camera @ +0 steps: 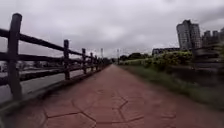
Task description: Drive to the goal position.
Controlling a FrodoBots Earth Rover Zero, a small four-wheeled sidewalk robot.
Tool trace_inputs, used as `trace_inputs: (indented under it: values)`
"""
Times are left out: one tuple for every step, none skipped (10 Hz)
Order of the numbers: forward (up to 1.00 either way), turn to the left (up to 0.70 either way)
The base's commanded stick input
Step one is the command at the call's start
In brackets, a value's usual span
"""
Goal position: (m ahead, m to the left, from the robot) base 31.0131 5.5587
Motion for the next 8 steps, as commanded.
trace_inputs:
  values:
    - [1.00,0.00]
    - [1.00,0.00]
    - [1.00,0.00]
    - [1.00,0.00]
    - [1.00,0.00]
    - [1.00,0.00]
    - [1.00,0.00]
    - [1.00,0.00]
